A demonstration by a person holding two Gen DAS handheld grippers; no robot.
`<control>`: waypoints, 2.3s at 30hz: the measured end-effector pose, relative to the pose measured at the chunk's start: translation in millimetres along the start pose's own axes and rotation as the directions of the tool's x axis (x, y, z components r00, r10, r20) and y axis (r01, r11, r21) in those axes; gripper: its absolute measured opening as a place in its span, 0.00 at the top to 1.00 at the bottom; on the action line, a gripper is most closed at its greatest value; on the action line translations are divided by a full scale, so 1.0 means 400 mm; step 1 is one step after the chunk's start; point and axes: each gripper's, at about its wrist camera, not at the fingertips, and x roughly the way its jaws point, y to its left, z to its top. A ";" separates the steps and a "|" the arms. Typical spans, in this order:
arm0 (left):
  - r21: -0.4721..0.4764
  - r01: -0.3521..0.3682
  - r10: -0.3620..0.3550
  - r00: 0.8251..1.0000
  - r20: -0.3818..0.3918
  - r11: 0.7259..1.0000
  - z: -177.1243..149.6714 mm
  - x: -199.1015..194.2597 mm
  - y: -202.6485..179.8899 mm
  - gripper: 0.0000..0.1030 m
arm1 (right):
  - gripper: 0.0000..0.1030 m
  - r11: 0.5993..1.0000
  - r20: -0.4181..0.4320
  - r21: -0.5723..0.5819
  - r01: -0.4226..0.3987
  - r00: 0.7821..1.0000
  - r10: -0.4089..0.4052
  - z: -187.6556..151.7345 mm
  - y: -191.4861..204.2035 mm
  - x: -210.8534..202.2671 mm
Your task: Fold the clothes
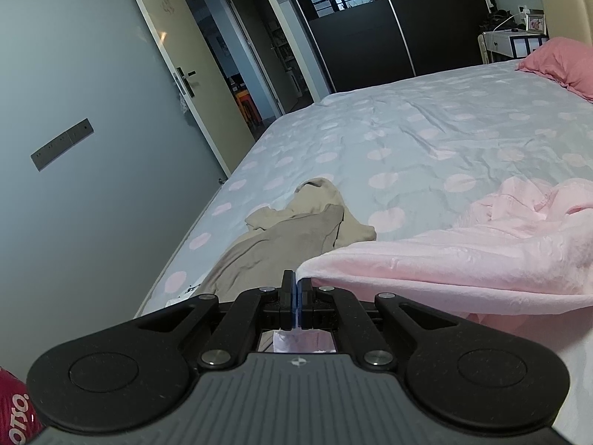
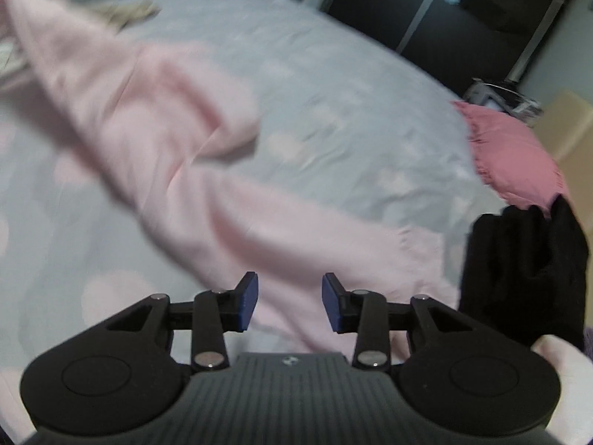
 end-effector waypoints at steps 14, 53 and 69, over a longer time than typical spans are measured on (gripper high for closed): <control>0.009 -0.012 0.013 0.999 -0.043 1.000 0.000 0.050 -0.008 1.00 | 0.58 0.952 -0.093 -0.306 0.000 0.995 -0.029 -0.065 0.074 0.139; 0.003 -0.056 0.056 0.997 -0.060 0.998 0.030 0.068 0.000 1.00 | 0.96 0.940 -0.012 0.215 0.267 0.963 -0.271 0.377 -0.248 0.142; 0.053 -0.070 0.074 0.994 -0.082 0.996 0.030 0.089 -0.036 1.00 | 0.48 0.944 -0.156 0.331 0.011 0.987 0.043 0.119 -0.119 0.269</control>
